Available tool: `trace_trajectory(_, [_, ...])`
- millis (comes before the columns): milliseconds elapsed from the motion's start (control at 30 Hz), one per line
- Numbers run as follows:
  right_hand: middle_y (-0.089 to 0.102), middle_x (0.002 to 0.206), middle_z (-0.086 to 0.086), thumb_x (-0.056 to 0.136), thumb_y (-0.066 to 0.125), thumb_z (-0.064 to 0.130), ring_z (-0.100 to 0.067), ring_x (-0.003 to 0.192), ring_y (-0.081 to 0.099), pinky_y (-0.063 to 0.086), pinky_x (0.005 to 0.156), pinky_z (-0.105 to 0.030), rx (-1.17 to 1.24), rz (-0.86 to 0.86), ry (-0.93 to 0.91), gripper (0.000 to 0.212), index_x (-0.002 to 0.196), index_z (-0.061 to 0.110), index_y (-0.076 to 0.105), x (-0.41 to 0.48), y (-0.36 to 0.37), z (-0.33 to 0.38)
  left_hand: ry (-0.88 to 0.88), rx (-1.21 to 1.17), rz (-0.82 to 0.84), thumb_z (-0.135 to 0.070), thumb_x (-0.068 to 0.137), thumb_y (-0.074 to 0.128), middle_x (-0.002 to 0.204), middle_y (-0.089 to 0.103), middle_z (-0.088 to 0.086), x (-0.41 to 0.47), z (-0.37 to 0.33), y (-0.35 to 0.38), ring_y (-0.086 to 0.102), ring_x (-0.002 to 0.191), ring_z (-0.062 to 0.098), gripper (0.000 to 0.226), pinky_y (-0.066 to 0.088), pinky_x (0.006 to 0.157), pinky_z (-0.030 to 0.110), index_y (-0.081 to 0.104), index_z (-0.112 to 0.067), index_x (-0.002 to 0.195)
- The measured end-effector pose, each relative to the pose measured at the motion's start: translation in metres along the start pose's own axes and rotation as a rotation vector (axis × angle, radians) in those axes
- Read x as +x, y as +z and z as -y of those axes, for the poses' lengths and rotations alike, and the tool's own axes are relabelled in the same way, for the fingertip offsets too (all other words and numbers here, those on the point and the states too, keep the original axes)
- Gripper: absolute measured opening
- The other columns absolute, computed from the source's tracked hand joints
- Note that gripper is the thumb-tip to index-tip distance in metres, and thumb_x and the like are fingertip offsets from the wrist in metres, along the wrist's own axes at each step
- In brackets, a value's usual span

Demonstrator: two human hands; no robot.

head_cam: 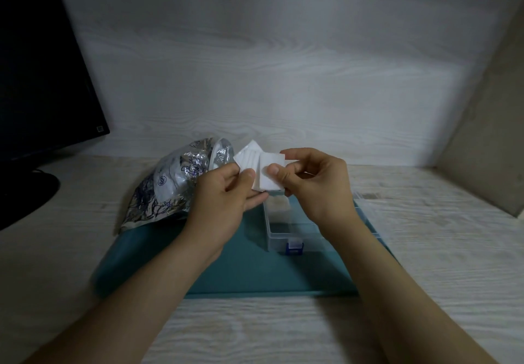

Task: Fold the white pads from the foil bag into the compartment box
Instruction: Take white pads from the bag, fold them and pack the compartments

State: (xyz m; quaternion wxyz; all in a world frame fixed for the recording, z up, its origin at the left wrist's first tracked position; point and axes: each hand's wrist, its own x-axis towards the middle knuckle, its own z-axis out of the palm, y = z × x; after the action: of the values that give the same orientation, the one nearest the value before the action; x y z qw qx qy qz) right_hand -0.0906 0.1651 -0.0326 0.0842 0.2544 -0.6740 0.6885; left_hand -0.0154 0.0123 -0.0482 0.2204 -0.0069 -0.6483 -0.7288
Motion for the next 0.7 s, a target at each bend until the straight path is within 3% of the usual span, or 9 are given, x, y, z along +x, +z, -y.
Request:
trace_trajectory(300, [0.071,0.076,-0.023,0.082,0.088,0.012,-0.02,0.057,0.064,0.059,0.06,-0.026,0.036,-0.02,0.047,0.035,0.112,0.007,0.071,-0.0042,0.0045,0.0043,-0.07,-0.136,0.099,-0.011,0.111,0.05,0.116,0.079,0.011,-0.0025,-0.0021,0.0018,0.076,0.112,0.025,0.021,0.061,0.095,0.032,0.07,-0.007,0.12])
trace_trajectory(400, [0.073,0.072,-0.015,0.082,0.088,0.013,-0.016,0.055,0.064,0.057,0.058,-0.024,0.032,-0.021,0.062,0.034,0.111,0.006,0.072,-0.0052,0.0048,0.0047,-0.078,-0.15,0.096,-0.011,0.111,0.052,0.117,0.079,0.012,-0.002,-0.0021,0.003,0.076,0.113,0.026,0.021,0.061,0.096,0.034,0.069,-0.007,0.12])
trace_trajectory(533, [0.074,0.074,-0.006,0.081,0.089,0.019,-0.014,0.062,0.068,0.054,0.054,-0.024,0.007,-0.046,0.106,0.027,0.095,0.001,0.074,-0.0048,0.0062,0.0026,-0.076,-0.144,0.081,-0.012,0.11,0.053,0.118,0.078,0.014,-0.0021,-0.0001,0.0029,0.075,0.115,0.026,0.022,0.06,0.1,0.037,0.07,-0.005,0.121])
trace_trajectory(700, [0.076,0.082,-0.019,0.084,0.087,0.018,-0.029,0.072,0.076,0.062,0.063,-0.039,0.044,-0.02,0.148,0.024,0.09,0.0,0.07,-0.0058,0.0045,0.0046,-0.109,-0.209,0.024,-0.011,0.11,0.052,0.119,0.078,0.011,-0.0013,-0.0021,0.0048,0.075,0.114,0.024,0.022,0.059,0.102,0.037,0.071,-0.004,0.121])
